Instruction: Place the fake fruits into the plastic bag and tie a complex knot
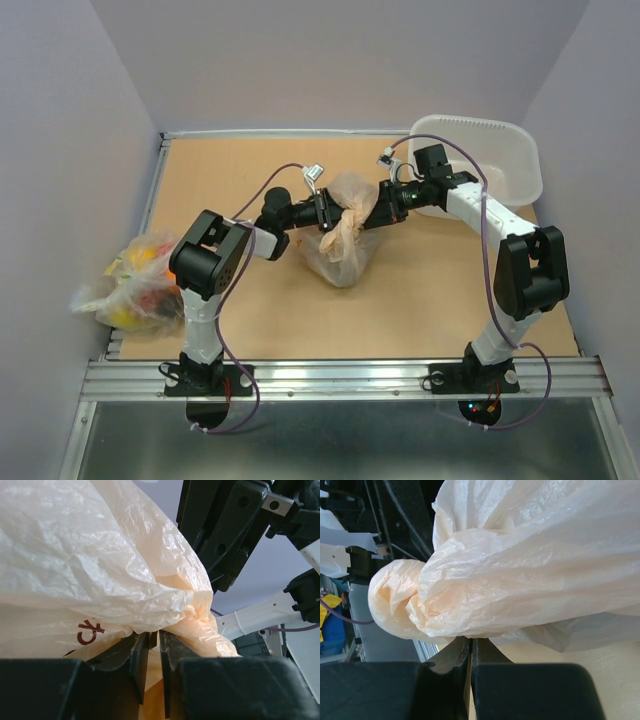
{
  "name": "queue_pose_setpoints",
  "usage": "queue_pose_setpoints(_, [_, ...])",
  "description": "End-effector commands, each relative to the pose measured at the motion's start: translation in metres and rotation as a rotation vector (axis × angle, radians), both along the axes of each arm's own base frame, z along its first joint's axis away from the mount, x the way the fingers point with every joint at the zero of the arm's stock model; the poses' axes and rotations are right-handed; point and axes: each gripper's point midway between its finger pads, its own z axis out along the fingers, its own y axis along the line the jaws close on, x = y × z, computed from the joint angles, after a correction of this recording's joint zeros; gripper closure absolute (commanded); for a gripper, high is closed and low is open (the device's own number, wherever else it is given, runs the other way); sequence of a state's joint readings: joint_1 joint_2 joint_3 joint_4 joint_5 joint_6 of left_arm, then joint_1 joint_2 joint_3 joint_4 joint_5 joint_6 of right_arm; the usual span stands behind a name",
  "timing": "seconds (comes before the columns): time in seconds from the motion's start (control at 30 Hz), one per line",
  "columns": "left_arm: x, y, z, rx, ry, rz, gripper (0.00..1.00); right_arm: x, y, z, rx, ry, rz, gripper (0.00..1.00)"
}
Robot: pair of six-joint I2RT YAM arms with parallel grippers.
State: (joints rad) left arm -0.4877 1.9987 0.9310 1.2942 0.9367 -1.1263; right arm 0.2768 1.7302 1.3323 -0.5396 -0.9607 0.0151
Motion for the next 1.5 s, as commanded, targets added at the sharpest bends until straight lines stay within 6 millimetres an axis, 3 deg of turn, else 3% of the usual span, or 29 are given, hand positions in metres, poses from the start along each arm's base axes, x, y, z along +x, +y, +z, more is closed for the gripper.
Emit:
queue_pose_setpoints(0.0, [0.007,0.024,0.049,-0.025,-0.22,0.038,0.66,-0.003,0.004,0.021,0.026,-0.1,0.042,1.0])
queue_pose_setpoints(0.1, [0.018,0.048,0.05,0.058,-0.248,0.073,0.61,-0.003,0.004,0.021,0.025,-0.112,0.048,1.0])
queue_pose_setpoints(0.17, [0.02,0.063,0.06,0.078,-0.283,0.087,0.57,-0.002,0.004,0.02,0.023,-0.113,0.048,1.0])
queue_pose_setpoints(0.2, [0.027,0.08,0.062,0.112,-0.297,0.114,0.53,-0.002,0.004,0.02,0.025,-0.117,0.052,1.0])
queue_pose_setpoints(0.3, [0.031,0.107,0.063,0.181,-0.331,0.141,0.5,-0.001,0.005,0.021,0.028,-0.128,0.059,1.0])
queue_pose_setpoints(0.33, [0.026,0.121,0.067,0.24,-0.401,0.131,0.42,0.001,0.004,0.021,0.026,-0.135,0.06,1.0])
queue_pose_setpoints(0.4, [0.016,0.129,0.068,0.317,-0.48,0.09,0.39,0.001,0.005,0.022,0.028,-0.139,0.064,1.0])
queue_pose_setpoints(0.5, [-0.018,0.14,0.065,0.451,-0.664,-0.051,0.29,0.002,0.006,0.025,0.033,-0.147,0.067,1.0])
queue_pose_setpoints(0.6, [-0.053,0.145,0.042,0.603,-0.74,-0.183,0.28,0.001,0.006,0.026,0.032,-0.15,0.067,1.0])
queue_pose_setpoints(0.67, [-0.066,0.134,0.04,0.631,-0.794,-0.216,0.28,0.0,0.005,0.025,0.033,-0.142,0.066,1.0])
queue_pose_setpoints(0.9, [-0.072,0.103,0.043,0.65,-0.862,-0.199,0.28,0.001,0.004,0.019,0.015,-0.126,0.052,1.0])
queue_pose_setpoints(1.1, [-0.084,0.08,0.03,0.664,-0.88,-0.275,0.28,-0.002,0.003,0.019,0.014,-0.128,0.057,1.0])
queue_pose_setpoints(1.27, [-0.08,0.067,0.015,0.717,-0.859,-0.286,0.28,-0.008,0.002,0.018,0.021,-0.129,0.069,1.0])
queue_pose_setpoints(1.47, [-0.065,0.064,0.009,0.759,-0.86,-0.241,0.41,-0.011,0.002,0.02,0.028,-0.122,0.073,1.0])
